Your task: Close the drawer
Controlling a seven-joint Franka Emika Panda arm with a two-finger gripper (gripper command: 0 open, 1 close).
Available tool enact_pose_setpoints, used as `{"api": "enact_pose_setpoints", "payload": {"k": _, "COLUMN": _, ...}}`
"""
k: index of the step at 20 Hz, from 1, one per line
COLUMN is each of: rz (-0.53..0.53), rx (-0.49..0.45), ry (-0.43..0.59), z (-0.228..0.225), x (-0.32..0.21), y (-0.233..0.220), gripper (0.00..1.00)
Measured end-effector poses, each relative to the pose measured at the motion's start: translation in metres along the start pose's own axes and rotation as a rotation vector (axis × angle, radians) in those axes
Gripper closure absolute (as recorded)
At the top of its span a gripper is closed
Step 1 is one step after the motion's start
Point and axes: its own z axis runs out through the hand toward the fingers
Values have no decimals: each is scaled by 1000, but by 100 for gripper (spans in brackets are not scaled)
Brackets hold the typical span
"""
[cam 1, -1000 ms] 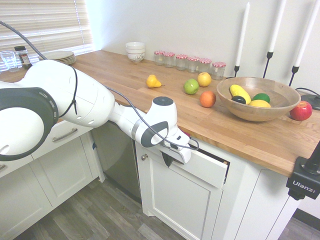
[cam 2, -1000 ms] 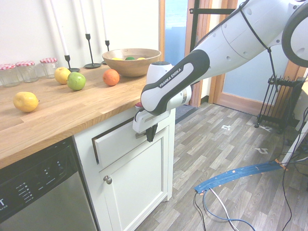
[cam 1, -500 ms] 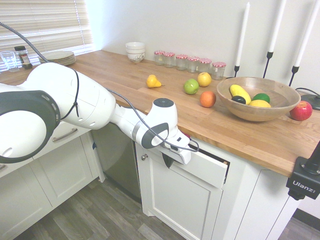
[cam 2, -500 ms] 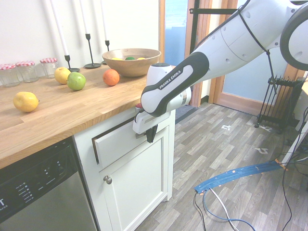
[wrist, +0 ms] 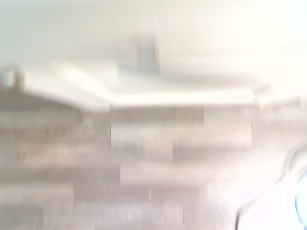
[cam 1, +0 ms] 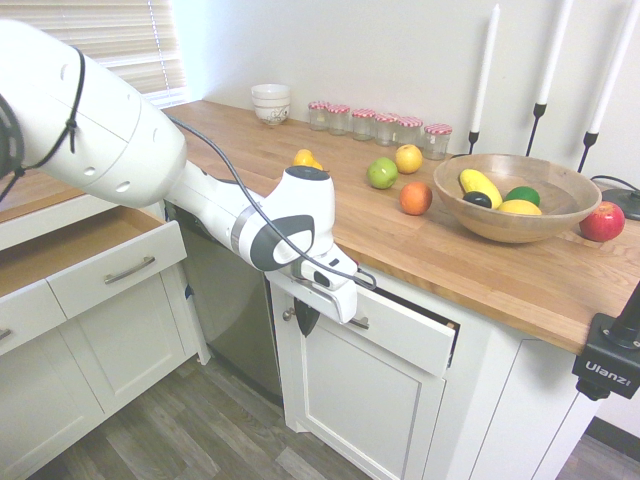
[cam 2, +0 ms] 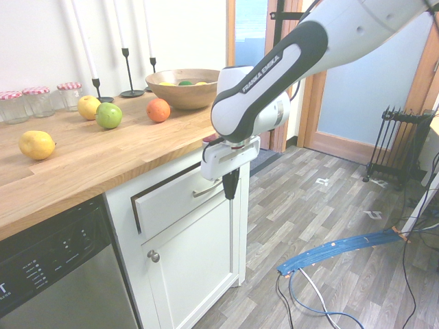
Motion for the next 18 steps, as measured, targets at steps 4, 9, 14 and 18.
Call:
{"api": "enact_pose_setpoints", "payload": {"k": 4, "rz": 3, "rx": -23, "ry": -27, "z": -19, "x": -29, "y": 35, "gripper": 100}}
{"api": "enact_pose_setpoints", "payload": {"k": 9, "rz": -1, "rx": -28, "ry": -34, "z": -34, "x": -68, "y": 77, "gripper": 0}}
{"api": "enact_pose_setpoints", "payload": {"k": 14, "rz": -1, "rx": -26, "ry": -30, "z": -43, "x": -78, "y": 93, "gripper": 0}}
{"api": "enact_pose_setpoints", "payload": {"k": 18, "rz": -3, "rx": -29, "ry": -26, "z": -44, "x": -77, "y": 95, "gripper": 0}}
